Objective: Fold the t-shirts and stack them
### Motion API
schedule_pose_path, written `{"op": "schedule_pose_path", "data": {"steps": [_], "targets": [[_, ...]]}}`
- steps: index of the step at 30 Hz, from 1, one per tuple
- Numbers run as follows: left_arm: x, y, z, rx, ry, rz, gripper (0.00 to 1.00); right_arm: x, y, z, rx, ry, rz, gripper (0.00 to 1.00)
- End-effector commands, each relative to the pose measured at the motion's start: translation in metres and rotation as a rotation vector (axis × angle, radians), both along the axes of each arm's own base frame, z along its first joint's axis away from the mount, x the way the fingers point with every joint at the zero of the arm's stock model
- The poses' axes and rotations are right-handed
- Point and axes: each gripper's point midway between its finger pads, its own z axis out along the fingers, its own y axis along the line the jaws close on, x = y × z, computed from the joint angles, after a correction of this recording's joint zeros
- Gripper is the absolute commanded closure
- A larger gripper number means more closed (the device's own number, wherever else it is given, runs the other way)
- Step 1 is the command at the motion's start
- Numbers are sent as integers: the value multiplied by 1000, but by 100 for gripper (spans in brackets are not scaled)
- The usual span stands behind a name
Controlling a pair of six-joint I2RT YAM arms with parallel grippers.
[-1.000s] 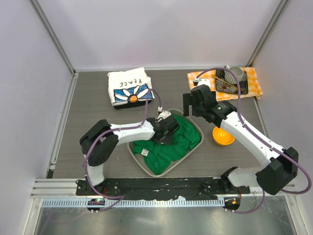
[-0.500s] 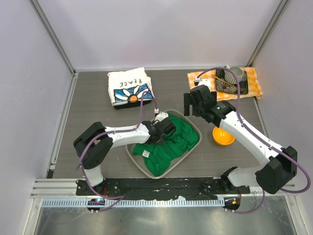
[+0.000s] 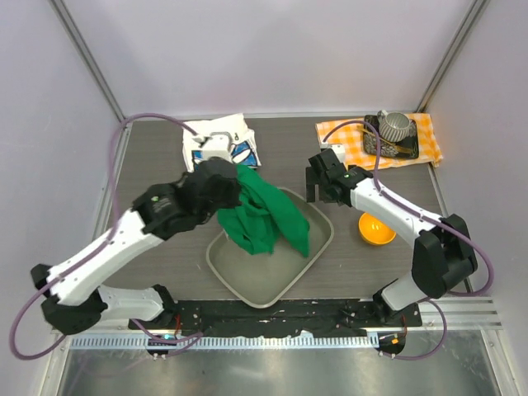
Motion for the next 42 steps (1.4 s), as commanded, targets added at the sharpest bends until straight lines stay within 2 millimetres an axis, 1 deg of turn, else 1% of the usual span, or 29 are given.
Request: {"op": "schedule_pose_path", "data": {"steps": [1,3,4,6,7,9,10,11,15,17,18,19,20,21,22,23,24,25,26,27,30,31,32,33,37,38,40,41,42], "targets": [[-1,70,54,58,-105,155,100,9,21,-15,82,11,21,0],[-3,97,63,69,-111,212,100,10,27,-24,96,34,42,0],[-1,110,65,67,-113,257,100,9,31,-34,99,65,56,0],[-2,128,63,71,-104,305,100,8,35,-43,104,92,71,0],[-2,145,66,59,-111,354,100,7,37,-53,95,119,79,0],[-4,156,61,54,-106,385,100,7,38,-62,90,141,86,0],[-6,166,63,47,-115,419,100,7,38,-66,86,148,87,1],[-6,170,62,47,-115,430,100,6,39,-74,78,168,90,0],[-12,184,59,39,-122,481,100,5,41,-93,65,213,97,0],[-17,190,64,18,-141,498,100,5,41,-100,61,225,100,2],[-20,196,71,15,-160,520,100,4,40,-106,49,239,99,6],[-22,200,75,13,-169,529,100,4,39,-108,44,244,99,15],[-27,206,79,14,-177,538,100,5,40,-110,41,246,98,22],[-31,212,91,-9,-204,563,100,5,38,-114,27,254,91,30],[-35,216,97,-21,-218,568,100,5,37,-117,23,257,86,50],[-42,222,109,-45,-242,574,100,7,38,-115,21,253,81,61],[-46,229,116,-53,-261,592,100,9,35,-118,5,257,70,84],[-49,233,119,-47,-267,599,100,10,34,-119,-1,255,58,99],[-54,239,125,-42,-274,608,100,13,33,-115,-13,245,49,99],[-56,243,125,-27,-272,619,100,15,31,-113,-26,240,40,99],[-58,245,121,-7,-261,615,100,26,20,-94,-75,172,-10,99],[-58,245,119,-6,-260,616,100,33,13,-79,-104,129,-33,99],[-58,245,115,0,-256,618,100,35,11,-72,-116,116,-36,99],[-60,247,116,-12,-266,625,100,38,5,-64,-129,103,-49,99],[-61,252,117,9,-275,635,100,47,-16,-13,-193,32,-103,99],[-61,252,117,13,-274,635,100,47,-19,8,-172,-9,-113,99],[-58,250,113,31,-263,632,100,49,-26,35,-143,-53,-133,99],[-56,247,107,47,-251,625,100,48,-29,56,-118,-96,-144,99],[-54,246,105,44,-250,621,100,47,-32,68,-113,-113,-149,99]]}}
